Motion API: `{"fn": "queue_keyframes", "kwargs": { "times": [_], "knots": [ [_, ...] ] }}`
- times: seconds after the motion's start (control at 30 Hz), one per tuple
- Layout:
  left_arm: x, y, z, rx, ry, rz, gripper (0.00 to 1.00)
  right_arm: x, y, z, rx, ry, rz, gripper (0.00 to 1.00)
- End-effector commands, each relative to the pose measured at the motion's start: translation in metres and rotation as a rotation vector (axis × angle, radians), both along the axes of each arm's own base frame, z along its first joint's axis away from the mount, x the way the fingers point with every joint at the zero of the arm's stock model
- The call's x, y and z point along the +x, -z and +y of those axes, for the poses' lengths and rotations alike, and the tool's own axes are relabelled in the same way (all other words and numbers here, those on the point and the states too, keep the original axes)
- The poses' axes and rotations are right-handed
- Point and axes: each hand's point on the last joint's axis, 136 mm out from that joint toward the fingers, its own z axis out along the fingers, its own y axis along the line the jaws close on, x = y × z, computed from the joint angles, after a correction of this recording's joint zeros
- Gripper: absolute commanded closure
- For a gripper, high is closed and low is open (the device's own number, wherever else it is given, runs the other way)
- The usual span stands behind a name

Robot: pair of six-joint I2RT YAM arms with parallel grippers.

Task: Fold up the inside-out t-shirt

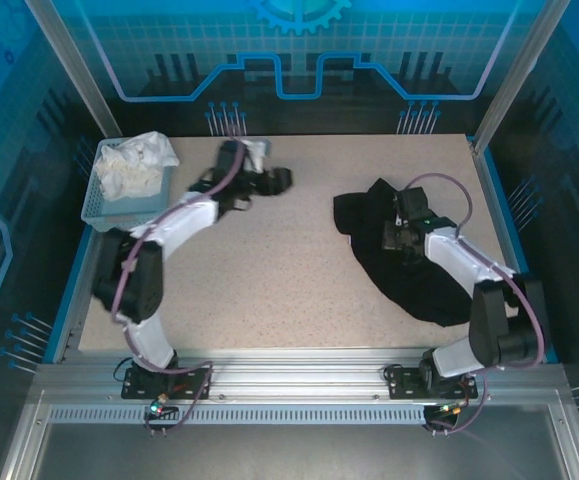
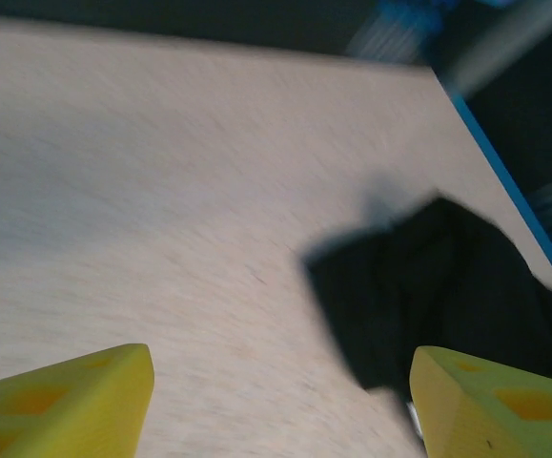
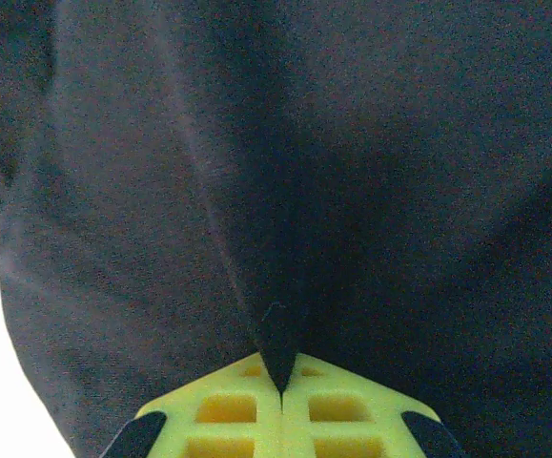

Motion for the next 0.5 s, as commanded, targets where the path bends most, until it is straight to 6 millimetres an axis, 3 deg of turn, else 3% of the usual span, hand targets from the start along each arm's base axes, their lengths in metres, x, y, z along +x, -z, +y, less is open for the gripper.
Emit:
{"fn": "queue_keyframes", "kwargs": {
  "times": [0.0,0.1,0.2,0.47],
  "knots": [
    [-0.006,0.060,-0.052,-0.027,0.110,0.144,0.28,-0.002,-0.014,0.001,0.039,0.007,-0.077,1.00],
    [-0.003,0.083,-0.088,-0.007,0.175,0.182,0.28,-0.004,-0.017,0.003,0.050,-0.004,-0.083,1.00],
    [-0.003,0.099,-0.112,0.013,0.218,0.210,0.27,-0.005,-0.018,0.003,0.050,-0.011,-0.081,1.00],
    [-0.001,0.131,-0.154,0.039,0.279,0.261,0.30,-0.004,-0.016,0.009,0.077,-0.035,-0.074,1.00]
  ]
}}
